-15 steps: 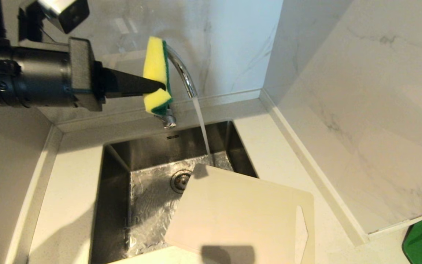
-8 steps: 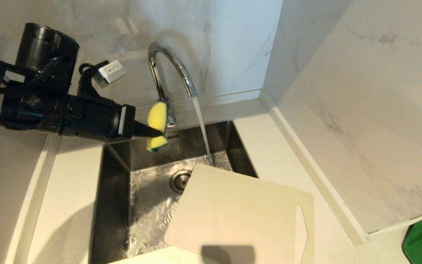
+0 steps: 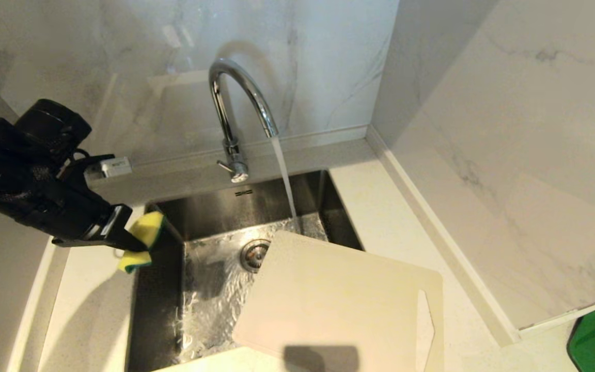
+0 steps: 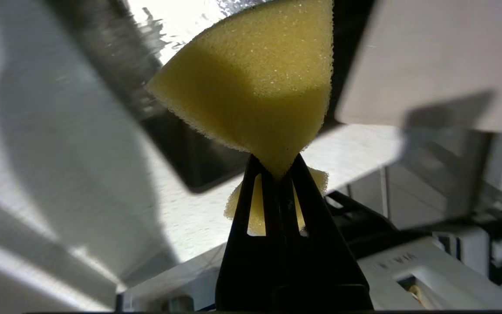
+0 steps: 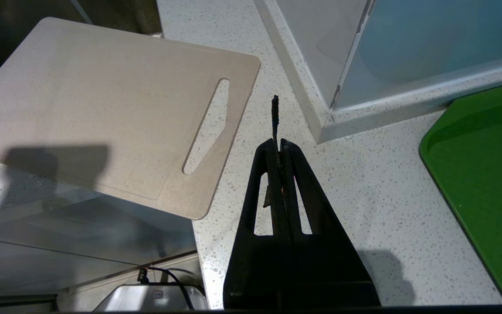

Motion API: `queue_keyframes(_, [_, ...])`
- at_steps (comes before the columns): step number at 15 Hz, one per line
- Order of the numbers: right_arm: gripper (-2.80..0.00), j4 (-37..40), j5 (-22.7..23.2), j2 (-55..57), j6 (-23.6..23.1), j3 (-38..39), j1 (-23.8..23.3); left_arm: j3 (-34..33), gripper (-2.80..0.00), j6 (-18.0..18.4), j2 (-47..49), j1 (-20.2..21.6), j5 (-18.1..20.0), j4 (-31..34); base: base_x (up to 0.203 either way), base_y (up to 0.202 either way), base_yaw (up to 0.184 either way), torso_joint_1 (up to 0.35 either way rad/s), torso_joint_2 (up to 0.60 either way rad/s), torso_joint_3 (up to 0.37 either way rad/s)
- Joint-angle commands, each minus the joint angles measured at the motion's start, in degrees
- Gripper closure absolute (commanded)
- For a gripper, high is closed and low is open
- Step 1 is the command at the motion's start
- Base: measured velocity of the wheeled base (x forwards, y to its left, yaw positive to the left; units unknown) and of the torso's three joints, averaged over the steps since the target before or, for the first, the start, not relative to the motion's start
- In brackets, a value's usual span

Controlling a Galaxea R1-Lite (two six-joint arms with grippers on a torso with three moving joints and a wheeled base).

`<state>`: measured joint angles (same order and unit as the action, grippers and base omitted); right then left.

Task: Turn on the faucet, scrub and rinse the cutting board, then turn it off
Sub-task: Put down the cleaning cloth

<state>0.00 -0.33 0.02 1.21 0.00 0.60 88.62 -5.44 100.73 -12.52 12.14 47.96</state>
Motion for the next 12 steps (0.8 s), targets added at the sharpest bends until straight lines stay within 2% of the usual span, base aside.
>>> queue_keyframes(1, [0.0,0.0,-0.02,-0.11,0.02,0.09,0.02,-1.0,0.0,-2.02,4.07,1.45,-7.86,0.38,0.0,0.0,0.0,0.0,0.0,0.0])
queue_keyframes(2, [0.0,0.0,-0.02,-0.11,0.02,0.09,0.02,-1.89,0.0,-2.58,5.06,2.9,-9.83,0.38,0.0,0.0,0.0,0.0,0.0,0.0])
queue_keyframes(7, [0.0,0.0,-0.02,-0.11,0.02,0.09,0.02,-4.81,0.0,-2.58,8.3,11.04,-10.81,0.02,0.0,0.0,0.0,0.0,0.0,0.0])
queue_keyframes(10, [0.0,0.0,-0.02,-0.11,0.02,0.09,0.02,-4.82,0.0,-2.4,10.73,15.7,-13.38,-0.68,0.0,0.0,0.0,0.0,0.0,0.0])
queue_keyframes(12, [0.0,0.0,-0.02,-0.11,0.02,0.09,-0.06,-4.7,0.0,-2.31,11.96,18.2,-13.71,-1.86,0.0,0.0,0.0,0.0,0.0,0.0])
